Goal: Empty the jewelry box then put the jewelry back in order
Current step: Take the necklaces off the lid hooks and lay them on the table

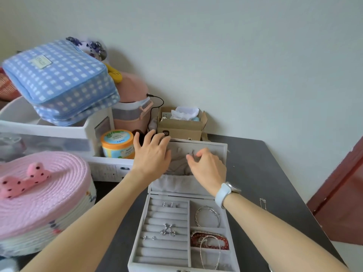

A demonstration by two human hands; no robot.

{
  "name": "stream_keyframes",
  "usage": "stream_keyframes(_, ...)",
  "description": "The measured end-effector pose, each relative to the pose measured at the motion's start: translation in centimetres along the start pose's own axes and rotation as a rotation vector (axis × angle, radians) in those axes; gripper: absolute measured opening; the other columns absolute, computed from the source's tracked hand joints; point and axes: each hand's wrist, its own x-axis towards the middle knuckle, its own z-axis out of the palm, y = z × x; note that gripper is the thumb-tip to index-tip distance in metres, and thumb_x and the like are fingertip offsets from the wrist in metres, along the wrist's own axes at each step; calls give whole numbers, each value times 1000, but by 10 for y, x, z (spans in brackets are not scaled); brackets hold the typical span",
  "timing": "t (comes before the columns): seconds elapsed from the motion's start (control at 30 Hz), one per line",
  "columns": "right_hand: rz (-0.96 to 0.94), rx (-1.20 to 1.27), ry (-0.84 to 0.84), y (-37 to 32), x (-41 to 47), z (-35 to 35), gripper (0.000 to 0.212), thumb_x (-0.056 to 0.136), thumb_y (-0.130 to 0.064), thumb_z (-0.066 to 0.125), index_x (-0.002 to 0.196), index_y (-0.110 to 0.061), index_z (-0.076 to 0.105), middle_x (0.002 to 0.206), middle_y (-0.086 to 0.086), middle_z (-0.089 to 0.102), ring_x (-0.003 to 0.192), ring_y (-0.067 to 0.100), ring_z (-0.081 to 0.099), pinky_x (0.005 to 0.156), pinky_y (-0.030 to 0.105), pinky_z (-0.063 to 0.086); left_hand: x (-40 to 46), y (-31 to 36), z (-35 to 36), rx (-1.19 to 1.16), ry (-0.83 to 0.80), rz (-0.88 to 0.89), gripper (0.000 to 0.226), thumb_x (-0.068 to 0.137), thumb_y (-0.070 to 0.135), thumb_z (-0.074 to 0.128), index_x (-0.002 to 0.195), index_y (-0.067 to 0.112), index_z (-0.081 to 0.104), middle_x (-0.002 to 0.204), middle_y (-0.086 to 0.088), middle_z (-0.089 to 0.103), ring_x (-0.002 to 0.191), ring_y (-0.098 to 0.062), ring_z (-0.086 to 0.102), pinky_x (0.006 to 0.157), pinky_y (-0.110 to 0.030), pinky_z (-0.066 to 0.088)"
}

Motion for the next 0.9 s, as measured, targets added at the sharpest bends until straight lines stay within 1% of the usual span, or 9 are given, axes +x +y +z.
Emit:
stream_keyframes(0.13, 58, 3, -48, -3, -2, 9, 30, 88, -41, 50, 104, -17, 58, 103, 7, 67, 98, 32, 61, 74, 31, 44, 0, -2, 3, -72, 47, 2, 32, 79, 12, 63, 112, 9, 63, 114, -12, 62, 113, -34, 54, 101, -63, 25)
stream_keyframes(0.2, 102, 85, -27, -6, 0, 14, 20, 88, -29, 50, 93, -17, 64, 96, 8, 69, 93, 33, 62, 71, 30, 45, -1, -3, 3, -67, 69, 29, 30, 76, 14, 61, 105, 9, 65, 108, -11, 65, 105, -34, 59, 97, -64, 30)
stream_keyframes(0.3, 149, 145, 39, -8, 3, 19, 20, 87, -22, 46, 85, -13, 65, 86, 8, 69, 84, 33, 61, 62, 27, 41, -2, -6, 3, -67, 69, 44, 31, 74, 18, 57, 102, 11, 66, 105, -9, 66, 101, -32, 61, 94, -64, 33)
stream_keyframes(0.43, 49, 237, 167, -10, 9, 11, 12, 88, -22, 47, 80, -17, 56, 71, 3, 64, 72, 27, 58, 57, 27, 34, -3, -7, 3, -68, 61, 47, 33, 75, 12, 69, 107, 11, 64, 110, -10, 65, 107, -32, 59, 96, -64, 31)
stream_keyframes(0.57, -130, 488, 163, -17, 17, -17, 12, 87, -17, 54, 75, -19, 53, 57, -9, 50, 55, 10, 46, 56, 26, 36, -5, -3, -5, -152, -25, -35, 42, 87, 17, 57, 128, 15, 52, 133, -7, 51, 129, -27, 40, 108, -58, 16)
stream_keyframes(0.67, -191, 578, 131, -22, 17, -43, 15, 86, -13, 56, 73, -19, 54, 60, -10, 51, 57, 5, 46, 61, 22, 40, -10, 6, -18, -299, 58, -129, 44, 87, 15, 56, 131, 15, 50, 136, -7, 48, 130, -26, 37, 110, -55, 16)
stream_keyframes(0.77, -214, 595, 91, -25, 12, -67, 19, 86, -11, 56, 70, -22, 53, 69, -7, 57, 67, 9, 53, 71, 33, 49, -20, 25, -36, -518, 161, -173, 42, 85, 22, 51, 126, 12, 53, 131, -7, 52, 125, -23, 44, 107, -46, 29)
stream_keyframes(0.83, -215, 640, 57, -28, 6, -86, 22, 87, -9, 54, 70, -23, 52, 71, -3, 61, 64, 9, 56, 65, 32, 51, -26, 41, -51, -700, 160, -151, 45, 84, 27, 48, 126, 13, 52, 129, -4, 52, 122, -19, 45, 103, -37, 34)
stream_keyframes(0.9, -220, 668, 28, -31, -3, -107, 22, 88, -7, 52, 70, -21, 50, 66, -3, 61, 53, 3, 55, 52, 21, 48, -30, 59, -65, -903, 55, -156, 44, 89, 22, 54, 132, 18, 45, 132, 2, 49, 124, -12, 42, 104, -29, 33)
